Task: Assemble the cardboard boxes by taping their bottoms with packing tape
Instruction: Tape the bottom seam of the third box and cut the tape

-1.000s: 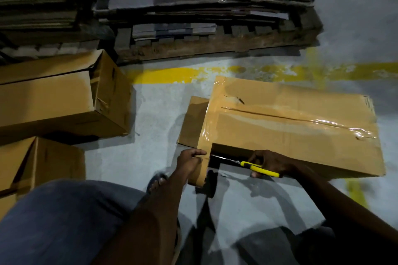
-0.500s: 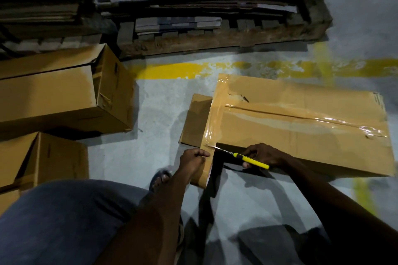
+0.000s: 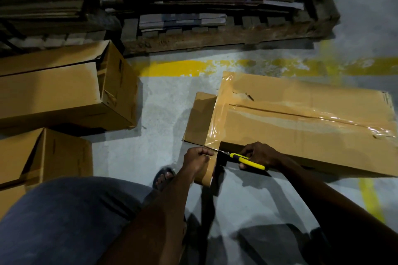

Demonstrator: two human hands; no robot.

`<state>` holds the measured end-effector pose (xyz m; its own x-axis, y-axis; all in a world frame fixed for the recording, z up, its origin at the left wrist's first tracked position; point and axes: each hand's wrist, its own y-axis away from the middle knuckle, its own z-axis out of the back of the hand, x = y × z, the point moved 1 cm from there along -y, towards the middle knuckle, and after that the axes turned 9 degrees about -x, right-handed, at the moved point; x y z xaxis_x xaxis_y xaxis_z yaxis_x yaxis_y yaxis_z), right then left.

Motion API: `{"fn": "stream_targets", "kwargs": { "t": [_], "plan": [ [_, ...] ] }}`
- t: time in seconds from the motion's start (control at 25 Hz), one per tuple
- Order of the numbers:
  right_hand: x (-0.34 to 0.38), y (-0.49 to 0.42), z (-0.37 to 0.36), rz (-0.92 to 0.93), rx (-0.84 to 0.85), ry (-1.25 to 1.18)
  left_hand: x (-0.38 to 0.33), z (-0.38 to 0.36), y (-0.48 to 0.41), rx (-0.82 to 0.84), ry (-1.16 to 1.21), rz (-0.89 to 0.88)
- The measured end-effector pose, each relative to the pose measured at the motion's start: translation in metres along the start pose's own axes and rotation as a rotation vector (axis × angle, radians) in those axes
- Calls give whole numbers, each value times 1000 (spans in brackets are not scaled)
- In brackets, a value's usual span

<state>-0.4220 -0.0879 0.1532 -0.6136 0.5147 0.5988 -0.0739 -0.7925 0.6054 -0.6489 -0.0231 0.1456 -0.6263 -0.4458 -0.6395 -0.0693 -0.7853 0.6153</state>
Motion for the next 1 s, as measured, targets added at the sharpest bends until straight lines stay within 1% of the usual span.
{"fn": "stream_targets", "kwargs": {
  "t": [0.12, 0.28, 0.36, 0.48, 0.56, 0.6, 0.64, 0.68, 0.76, 0.84, 0.92, 1.0],
  "plan": [
    [-2, -1, -2, -2, -35, 54, -4, -1, 1, 10, 9, 0],
    [-4, 1, -2, 36, -80, 206, 0, 5, 4, -4, -105, 32],
    [-9, 6, 0, 53, -42, 285, -3, 11, 8, 6, -197, -4],
    [-22, 27, 5, 124, 56, 405, -21, 26, 14, 9, -291, -61],
    [-27, 47, 13, 139, 54, 339, -45, 41, 22, -14, -298, -82],
    [-28, 55, 18, 125, 13, 257, -60, 49, 26, -21, -304, -110],
    [-30, 61, 26, 107, -65, 181, -76, 56, 30, -28, -319, -159],
    [-32, 63, 34, 88, -175, 137, -94, 65, 37, -45, -336, -212],
    [-34, 60, 49, 39, -408, 123, -130, 82, 50, -88, -360, -329],
    [-31, 53, 61, -11, -605, 77, -161, 99, 61, -118, -393, -430],
    [-27, 43, 63, -48, -715, 42, -182, 114, 61, -142, -419, -494],
    [-26, 31, 60, -123, -736, 41, -188, 126, 54, -158, -451, -542]
  ]
}}
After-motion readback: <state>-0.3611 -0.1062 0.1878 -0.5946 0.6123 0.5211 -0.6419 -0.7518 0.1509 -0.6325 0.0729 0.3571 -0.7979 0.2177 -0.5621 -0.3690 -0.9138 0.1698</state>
